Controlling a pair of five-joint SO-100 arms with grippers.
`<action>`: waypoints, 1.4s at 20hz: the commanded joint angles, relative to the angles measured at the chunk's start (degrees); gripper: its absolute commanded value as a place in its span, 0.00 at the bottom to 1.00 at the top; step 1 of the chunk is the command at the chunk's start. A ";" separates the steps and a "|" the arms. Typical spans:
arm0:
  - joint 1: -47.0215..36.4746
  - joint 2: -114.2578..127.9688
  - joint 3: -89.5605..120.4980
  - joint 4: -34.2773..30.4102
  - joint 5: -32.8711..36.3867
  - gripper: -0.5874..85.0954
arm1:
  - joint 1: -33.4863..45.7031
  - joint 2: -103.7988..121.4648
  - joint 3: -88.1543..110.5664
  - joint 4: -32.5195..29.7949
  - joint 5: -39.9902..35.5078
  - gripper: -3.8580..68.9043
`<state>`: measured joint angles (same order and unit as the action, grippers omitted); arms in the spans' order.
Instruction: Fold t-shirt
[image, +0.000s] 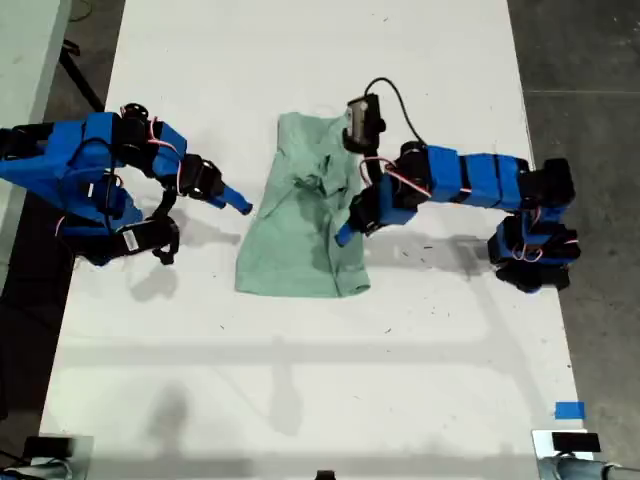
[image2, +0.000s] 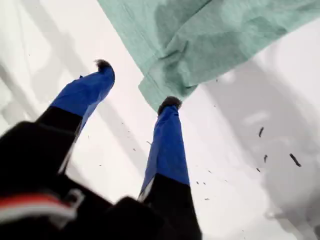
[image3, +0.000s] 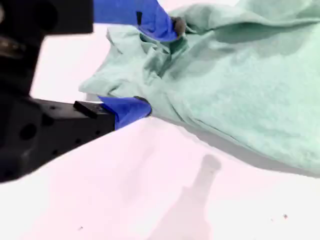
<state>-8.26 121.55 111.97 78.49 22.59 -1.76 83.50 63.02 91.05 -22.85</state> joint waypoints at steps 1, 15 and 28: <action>7.29 1.93 4.22 -4.66 -6.77 0.30 | 4.39 15.82 10.11 0.53 -0.70 0.36; 6.86 -15.12 17.67 -29.71 -13.18 0.29 | 9.05 35.51 32.17 -1.76 0.88 0.31; -2.55 -5.27 13.62 -10.02 -7.65 0.01 | 9.76 39.02 37.53 -4.22 0.62 0.29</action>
<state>-6.86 109.51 129.55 61.26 12.57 7.38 119.53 100.81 88.86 -22.32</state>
